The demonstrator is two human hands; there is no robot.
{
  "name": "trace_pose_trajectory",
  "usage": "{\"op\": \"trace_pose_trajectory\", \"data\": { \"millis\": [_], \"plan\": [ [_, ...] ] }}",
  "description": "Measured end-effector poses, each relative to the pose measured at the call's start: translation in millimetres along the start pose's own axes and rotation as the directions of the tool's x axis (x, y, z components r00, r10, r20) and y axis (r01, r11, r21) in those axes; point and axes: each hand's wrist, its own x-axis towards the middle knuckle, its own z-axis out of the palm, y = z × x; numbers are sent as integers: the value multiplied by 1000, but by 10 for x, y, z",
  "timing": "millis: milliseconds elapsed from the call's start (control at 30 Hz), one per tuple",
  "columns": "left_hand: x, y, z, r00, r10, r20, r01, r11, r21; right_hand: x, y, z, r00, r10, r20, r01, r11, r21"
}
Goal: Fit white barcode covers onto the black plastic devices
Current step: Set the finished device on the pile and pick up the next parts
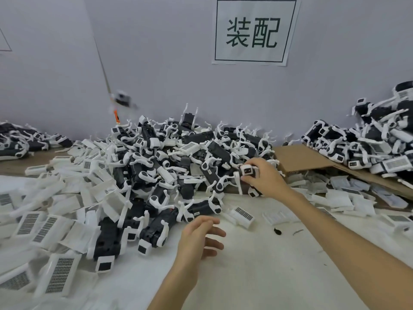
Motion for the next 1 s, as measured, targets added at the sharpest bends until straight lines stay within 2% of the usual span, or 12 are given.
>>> {"op": "trace_pose_trajectory", "data": {
  "millis": [100,200,267,333,400,467,533,633,700,867,967,1000],
  "plan": [
    [-3,1,-4,968,176,-180,-177,984,13,-276,-146,-157,978,99,-185,-42,956,291],
    [-28,-2,42,872,421,-249,-381,904,195,-632,-330,-260,951,166,-262,-22,880,475],
    [-42,-31,67,792,585,-175,-506,789,348,-875,-475,-286,943,194,-270,-3,816,579],
    [-55,-73,89,714,699,-25,-599,629,496,-1090,-602,-253,942,218,-257,0,764,646],
    [-35,-131,114,661,734,156,-642,446,624,-1261,-688,-156,956,202,-213,6,711,704],
    [-26,-181,151,652,711,264,-650,343,678,-1394,-769,-36,974,159,-161,13,673,740],
    [-35,-196,163,688,675,266,-655,420,628,-1478,-846,69,988,109,-113,17,640,768],
    [-29,-176,141,764,617,187,-628,646,435,-1540,-893,124,996,83,-38,-13,545,838],
    [-28,-130,158,830,543,128,-557,795,238,-1560,-869,94,998,58,0,-31,543,839],
    [-13,-49,90,950,294,109,-289,955,-60,-1574,-766,34,1000,0,12,-8,750,661],
    [-1,-20,12,972,150,182,-111,972,-208,-1528,-614,110,991,66,-114,-8,894,449],
    [-10,-10,0,971,123,204,-76,972,-222,-1507,-548,143,991,80,-106,-38,936,349]
  ]
}}
